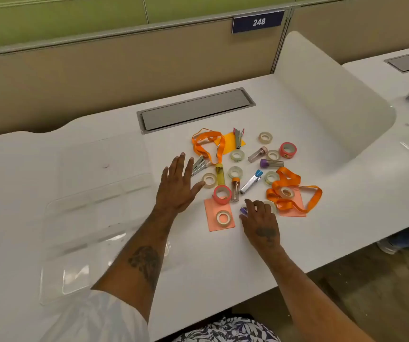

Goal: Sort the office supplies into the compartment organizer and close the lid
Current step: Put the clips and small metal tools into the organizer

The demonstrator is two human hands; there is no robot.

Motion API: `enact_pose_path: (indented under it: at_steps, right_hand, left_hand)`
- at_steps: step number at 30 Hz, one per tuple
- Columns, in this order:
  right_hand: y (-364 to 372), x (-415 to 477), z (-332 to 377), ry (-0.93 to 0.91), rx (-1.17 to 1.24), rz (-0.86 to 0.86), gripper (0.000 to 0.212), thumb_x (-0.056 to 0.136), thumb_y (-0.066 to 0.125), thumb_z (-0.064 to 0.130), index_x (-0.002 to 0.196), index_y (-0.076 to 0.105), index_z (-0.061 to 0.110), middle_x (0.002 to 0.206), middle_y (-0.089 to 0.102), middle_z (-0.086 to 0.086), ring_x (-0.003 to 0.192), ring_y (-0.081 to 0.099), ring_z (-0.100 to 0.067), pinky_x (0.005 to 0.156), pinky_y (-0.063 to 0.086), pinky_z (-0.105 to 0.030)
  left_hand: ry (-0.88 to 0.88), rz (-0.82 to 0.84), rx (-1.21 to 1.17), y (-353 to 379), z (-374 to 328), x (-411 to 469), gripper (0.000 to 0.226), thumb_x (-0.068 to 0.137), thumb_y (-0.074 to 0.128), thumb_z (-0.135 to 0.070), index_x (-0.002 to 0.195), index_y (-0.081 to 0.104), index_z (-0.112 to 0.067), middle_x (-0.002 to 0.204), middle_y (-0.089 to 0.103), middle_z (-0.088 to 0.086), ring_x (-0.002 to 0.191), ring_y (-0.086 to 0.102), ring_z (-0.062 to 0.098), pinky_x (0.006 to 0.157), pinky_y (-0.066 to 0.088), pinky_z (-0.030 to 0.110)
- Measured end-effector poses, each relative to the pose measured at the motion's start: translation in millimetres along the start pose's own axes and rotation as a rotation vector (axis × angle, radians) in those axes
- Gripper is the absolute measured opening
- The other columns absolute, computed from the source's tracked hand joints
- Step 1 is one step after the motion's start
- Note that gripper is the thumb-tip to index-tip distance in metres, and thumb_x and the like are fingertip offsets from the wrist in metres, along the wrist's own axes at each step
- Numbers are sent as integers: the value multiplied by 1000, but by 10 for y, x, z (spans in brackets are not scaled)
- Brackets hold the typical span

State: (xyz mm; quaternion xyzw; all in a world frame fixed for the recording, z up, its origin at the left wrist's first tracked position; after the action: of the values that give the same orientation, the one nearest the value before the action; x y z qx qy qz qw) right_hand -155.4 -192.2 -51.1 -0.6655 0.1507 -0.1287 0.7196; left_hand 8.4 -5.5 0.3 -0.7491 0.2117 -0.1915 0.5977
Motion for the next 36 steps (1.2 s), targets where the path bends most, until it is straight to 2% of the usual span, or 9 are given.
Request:
enact_pose_path:
  at_steps: [3, 5, 12, 18, 21, 27, 32, 34, 36]
  right_hand:
    - [-32, 58, -24, -28, -26, -67, 44, 72, 83, 20, 110, 69, 4, 95, 69, -19, 84, 66, -35, 65, 58, -40]
    - [-58, 95, -30, -56, -35, -135, 40, 69, 85, 16, 105, 70, 3, 90, 69, -19, 80, 67, -35, 62, 58, -39]
    - [-269, 400, -41, 6, 230, -282, 45, 73, 79, 0, 116, 63, 1, 110, 62, -24, 59, 64, -28, 42, 49, -28]
    - [-342, 712, -147, -2, 244, -321, 49, 79, 75, 3, 125, 57, 0, 117, 58, -26, 87, 67, -35, 58, 57, -33]
    - [-306, 794, -189, -1, 289, -303, 50, 86, 69, 12, 132, 52, 2, 122, 55, -25, 96, 65, -34, 66, 58, -35]
    - [-243, 847, -242, -26, 296, -269, 59, 90, 65, 13, 141, 39, -2, 123, 56, -25, 102, 61, -32, 74, 56, -34]
    - [-278, 861, -241, 3, 375, -232, 62, 81, 74, 9, 133, 46, -10, 115, 61, -26, 99, 63, -38, 76, 56, -40]
    - [-302, 861, -217, -16, 386, -221, 59, 84, 72, 10, 133, 47, -10, 118, 60, -27, 102, 62, -38, 79, 56, -41]
    - [-345, 870, -172, -30, 413, -185, 56, 91, 64, 16, 138, 43, -6, 125, 54, -25, 107, 59, -35, 82, 55, -40]
  left_hand:
    - [-38, 48, 15, 7, -2, 86, 78, 95, 28, -64, 156, 5, -22, 164, -2, 7, 151, 1, 25, 121, 14, 48]
    - [-56, 88, -3, 44, 23, 145, 76, 96, 30, -63, 156, 8, -22, 164, 0, 7, 151, 4, 27, 121, 16, 47]
    - [-153, 250, -25, 212, 31, 546, 71, 97, 48, -46, 154, 17, -17, 161, 16, 11, 145, 24, 32, 111, 35, 48]
    - [-204, 242, -100, 369, -38, 846, 60, 91, 59, -20, 145, 34, -11, 142, 44, 12, 125, 45, 30, 94, 47, 42]
    - [-205, 256, -111, 437, -82, 924, 62, 92, 60, -22, 146, 32, -13, 141, 45, 10, 124, 46, 28, 94, 47, 40]
    - [-219, 215, -4, 537, -142, 989, 61, 91, 63, -24, 144, 34, -14, 134, 49, 11, 121, 49, 28, 88, 50, 38]
    - [-257, 197, -38, 524, -89, 979, 65, 91, 61, -16, 147, 28, -15, 133, 47, 15, 119, 51, 31, 87, 51, 41]
    - [-270, 176, -75, 456, -68, 963, 69, 91, 61, -16, 149, 24, -15, 133, 44, 18, 114, 55, 33, 85, 51, 39]
    - [-287, 145, -125, 347, -59, 940, 75, 91, 62, -16, 152, 18, -17, 133, 41, 19, 103, 60, 32, 76, 51, 36]
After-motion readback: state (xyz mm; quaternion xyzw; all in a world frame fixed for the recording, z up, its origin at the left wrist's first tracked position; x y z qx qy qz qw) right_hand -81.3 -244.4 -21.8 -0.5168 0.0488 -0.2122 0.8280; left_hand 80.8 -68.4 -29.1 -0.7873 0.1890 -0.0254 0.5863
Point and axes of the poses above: each hand's wrist, its own x-axis towards the middle knuckle, its own y-axis out of the palm, z = x × y, the point moved 1 cm from there along x, towards the middle knuckle
